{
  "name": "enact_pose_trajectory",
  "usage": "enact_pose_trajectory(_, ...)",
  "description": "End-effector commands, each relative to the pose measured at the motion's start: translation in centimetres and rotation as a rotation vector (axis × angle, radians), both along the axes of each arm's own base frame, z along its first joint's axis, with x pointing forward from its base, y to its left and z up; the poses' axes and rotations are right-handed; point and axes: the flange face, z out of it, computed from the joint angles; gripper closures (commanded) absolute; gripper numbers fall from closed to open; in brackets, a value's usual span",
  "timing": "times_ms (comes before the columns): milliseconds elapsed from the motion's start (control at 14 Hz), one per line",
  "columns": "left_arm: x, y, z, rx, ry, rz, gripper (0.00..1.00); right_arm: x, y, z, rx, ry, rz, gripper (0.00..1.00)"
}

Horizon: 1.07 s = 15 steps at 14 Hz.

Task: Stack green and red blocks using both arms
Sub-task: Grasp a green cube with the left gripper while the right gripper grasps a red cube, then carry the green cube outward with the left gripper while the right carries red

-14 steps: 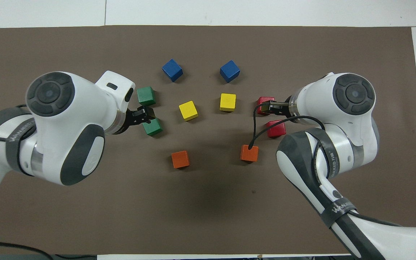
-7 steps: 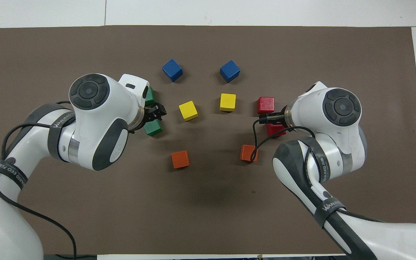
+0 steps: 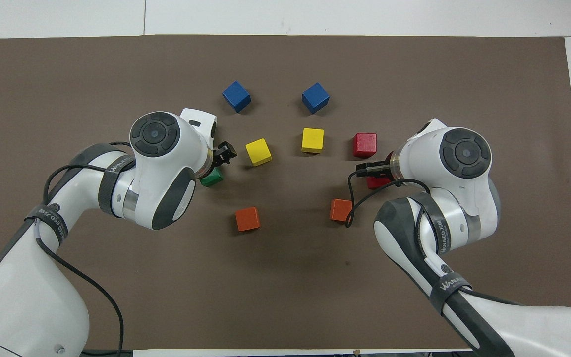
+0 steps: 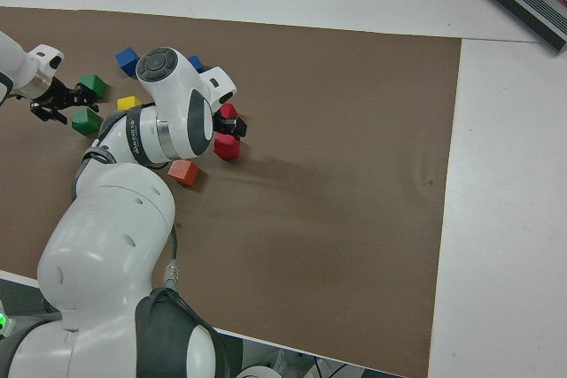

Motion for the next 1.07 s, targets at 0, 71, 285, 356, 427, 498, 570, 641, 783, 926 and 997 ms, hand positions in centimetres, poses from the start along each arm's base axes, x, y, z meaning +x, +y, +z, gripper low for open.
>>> enact_pose_trajectory(0, -0.7, 0.7, -1.0, 0.007, -0.034, 0.018, 0.05, -0.5, -0.6, -1.0, 0.007, -0.002, 0.002, 0.00)
enact_pose_trajectory(71, -0.9, 0.9, -1.5, 0.005, -0.037, 0.019, 0.05, -0.4, -0.6, -1.3, 0.007, 0.000, 0.000, 0.00)
enact_pose_trajectory(285, -0.8, 1.5, -1.8, -0.002, -0.050, 0.043, 0.05, -0.5, -0.7, -2.5, 0.011, -0.009, -0.001, 0.00)
enact_pose_trajectory(356, -0.8, 1.4, -1.8, -0.007, -0.057, 0.053, 0.05, -0.5, -0.7, -3.1, 0.011, -0.006, -0.001, 0.00)
enact_pose_trajectory(427, -0.9, 1.5, -2.0, -0.011, -0.063, 0.058, 0.05, -0.4, -0.6, -3.6, 0.012, -0.008, -0.003, 0.00)
enact_pose_trajectory(498, -1.0, 1.5, -2.3, -0.011, -0.063, 0.058, 0.08, -0.3, -0.6, -4.1, 0.013, -0.008, -0.005, 0.00)
enact_pose_trajectory(570, -1.1, 1.6, -2.4, -0.011, -0.063, 0.057, 0.13, -0.3, -0.5, -4.4, 0.013, -0.005, -0.002, 0.05)
enact_pose_trajectory(641, -1.3, 1.6, -2.7, -0.008, -0.057, 0.053, 0.18, -0.3, -0.5, -4.8, 0.012, -0.001, 0.000, 0.26)
enact_pose_trajectory(783, -1.7, 1.7, -3.3, -0.006, -0.053, 0.045, 0.41, -0.3, -0.7, -4.7, 0.008, 0.011, 0.006, 0.97)
enact_pose_trajectory(926, -1.9, 1.7, -3.5, -0.007, -0.054, 0.039, 1.00, -0.1, -1.1, -3.8, 0.000, 0.033, 0.001, 1.00)
enact_pose_trajectory(997, -1.8, 1.6, -3.3, -0.008, -0.059, 0.036, 1.00, 0.9, -1.6, -2.1, -0.006, 0.056, -0.010, 1.00)
